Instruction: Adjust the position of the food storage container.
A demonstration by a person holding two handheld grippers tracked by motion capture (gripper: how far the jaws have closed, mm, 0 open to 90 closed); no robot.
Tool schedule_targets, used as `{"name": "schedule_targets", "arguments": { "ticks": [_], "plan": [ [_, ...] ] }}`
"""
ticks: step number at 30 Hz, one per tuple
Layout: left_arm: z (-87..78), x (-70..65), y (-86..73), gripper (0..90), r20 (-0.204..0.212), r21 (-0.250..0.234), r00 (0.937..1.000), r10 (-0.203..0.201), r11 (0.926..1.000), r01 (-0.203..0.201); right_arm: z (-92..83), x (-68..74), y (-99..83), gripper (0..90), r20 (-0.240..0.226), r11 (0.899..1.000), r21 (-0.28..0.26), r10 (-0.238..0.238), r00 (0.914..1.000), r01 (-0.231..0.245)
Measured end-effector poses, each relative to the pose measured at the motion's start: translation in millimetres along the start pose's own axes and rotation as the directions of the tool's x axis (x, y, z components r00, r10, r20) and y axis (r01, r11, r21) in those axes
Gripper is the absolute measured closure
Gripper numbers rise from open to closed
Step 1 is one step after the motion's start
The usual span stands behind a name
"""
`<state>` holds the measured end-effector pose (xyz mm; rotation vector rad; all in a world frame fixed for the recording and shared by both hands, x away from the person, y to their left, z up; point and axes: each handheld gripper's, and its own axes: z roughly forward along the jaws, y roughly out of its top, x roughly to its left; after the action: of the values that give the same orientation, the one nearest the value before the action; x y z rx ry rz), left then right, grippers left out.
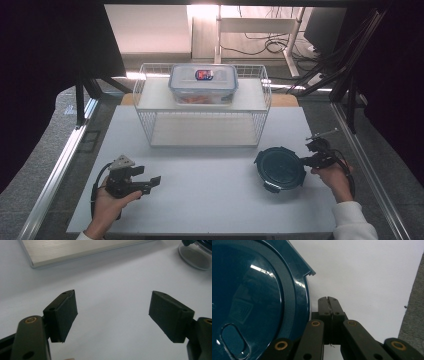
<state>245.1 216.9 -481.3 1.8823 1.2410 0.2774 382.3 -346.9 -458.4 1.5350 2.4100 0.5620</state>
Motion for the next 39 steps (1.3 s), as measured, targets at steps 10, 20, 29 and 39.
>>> {"name": "schedule_targets", "arguments": {
  "ticks": [10,20,29,39],
  "plan": [
    [3.4,0.7,-1.2,21.7,-0.004,0.012,1.0,-0.001,0.9999,0.001,9.3,25.2,5.2,89.5,-0.038,0.998,0.013,-0.061,0.9974,0.062],
    [3.5,0.4,-1.5,21.7,0.002,0.015,1.0,-0.003,0.9999,0.003,19.8,77.5,17.3,89.5,-0.085,0.987,0.012,-0.162,0.9832,0.163],
    [4.4,0.4,-2.4,21.7,-0.005,0.02,1.0,0.0,0.9998,0.0,28.9,133.4,30.3,89.5,-0.136,0.96,0.003,-0.278,0.951,0.281],
    [5.0,1.2,-3.5,21.6,-0.007,0.026,1.0,0.002,0.9997,-0.001,42.1,172.9,42.9,89.5,-0.183,0.938,-0.013,-0.342,0.9218,0.346]
  ]
}}
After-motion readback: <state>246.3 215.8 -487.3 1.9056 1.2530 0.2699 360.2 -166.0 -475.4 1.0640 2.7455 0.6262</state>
